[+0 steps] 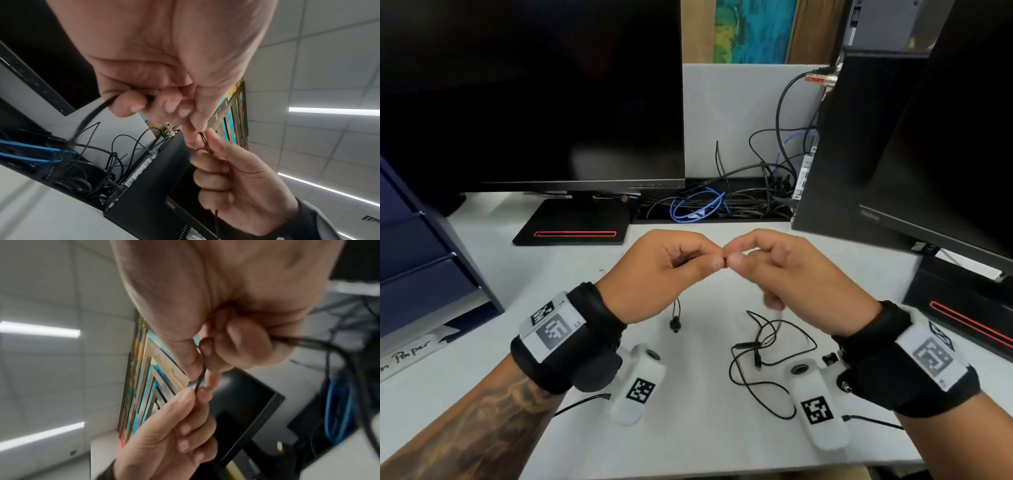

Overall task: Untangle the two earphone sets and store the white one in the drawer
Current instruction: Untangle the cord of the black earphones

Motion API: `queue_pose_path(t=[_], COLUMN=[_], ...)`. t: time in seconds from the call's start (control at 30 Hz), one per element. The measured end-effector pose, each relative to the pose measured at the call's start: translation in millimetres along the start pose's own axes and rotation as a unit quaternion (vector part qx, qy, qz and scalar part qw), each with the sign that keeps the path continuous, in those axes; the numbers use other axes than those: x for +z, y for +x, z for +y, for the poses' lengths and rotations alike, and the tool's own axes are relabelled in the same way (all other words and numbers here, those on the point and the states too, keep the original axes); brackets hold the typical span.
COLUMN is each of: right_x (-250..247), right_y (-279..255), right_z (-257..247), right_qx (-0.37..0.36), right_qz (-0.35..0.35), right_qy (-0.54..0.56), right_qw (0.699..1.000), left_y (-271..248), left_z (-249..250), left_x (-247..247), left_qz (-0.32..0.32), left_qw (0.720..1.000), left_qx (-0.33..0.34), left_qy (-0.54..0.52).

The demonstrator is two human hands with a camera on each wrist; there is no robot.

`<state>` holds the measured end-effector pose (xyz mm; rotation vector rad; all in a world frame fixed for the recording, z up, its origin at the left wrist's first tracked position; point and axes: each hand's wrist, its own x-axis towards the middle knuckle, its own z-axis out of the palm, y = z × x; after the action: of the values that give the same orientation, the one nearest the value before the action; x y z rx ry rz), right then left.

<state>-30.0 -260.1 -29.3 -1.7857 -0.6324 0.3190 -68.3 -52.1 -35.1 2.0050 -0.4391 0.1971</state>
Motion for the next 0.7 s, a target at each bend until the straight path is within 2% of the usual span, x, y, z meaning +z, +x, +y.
queue_pose_path(t=[0.1,0.27,0.4,0.5,0.57,0.63,0.7], right_x=[-12.2,-25.3,-28.1,-27.1,-18.0,0.9,23.0], right_y=[0.4,2.5,4.6,9.9,12.9,13.5,11.1], right_z=[-3.5,-5.9,-1.1,12.2,24.4,36.8,44.4], right_qx=[-0.06,-0.127,-0.163,-0.18,-0.189,-0.212,-0.245], right_qz=[0.085,0.212,0.269,0.284,0.277,0.244,0.181], right_qy=[-0.096,-0.117,-0.14,-0.165,-0.177,-0.203,-0.202], right_qw=[0.99,0.962,0.939,0.927,0.926,0.924,0.931], left_y=[0.8,-0.4,-0.8,-1.5,-2.3,-4.9,-6.9], left_z=[-2.1,-6.6,0.9,17.6,29.1,39.5,45.1], left_x=[-2.1,-3.6,-0.1,0.8,-0.5,0.5,4.8], left_qz=[-0.006,-0.064,-0.091,-0.122,-0.124,-0.111,-0.091], left_qw=[0.999,0.987,0.968,0.937,0.919,0.909,0.907], left_qx=[-0.037,-0.129,-0.174,-0.173,-0.144,-0.101,-0.065], left_qy=[0.003,-0.07,-0.157,-0.279,-0.346,-0.389,-0.406])
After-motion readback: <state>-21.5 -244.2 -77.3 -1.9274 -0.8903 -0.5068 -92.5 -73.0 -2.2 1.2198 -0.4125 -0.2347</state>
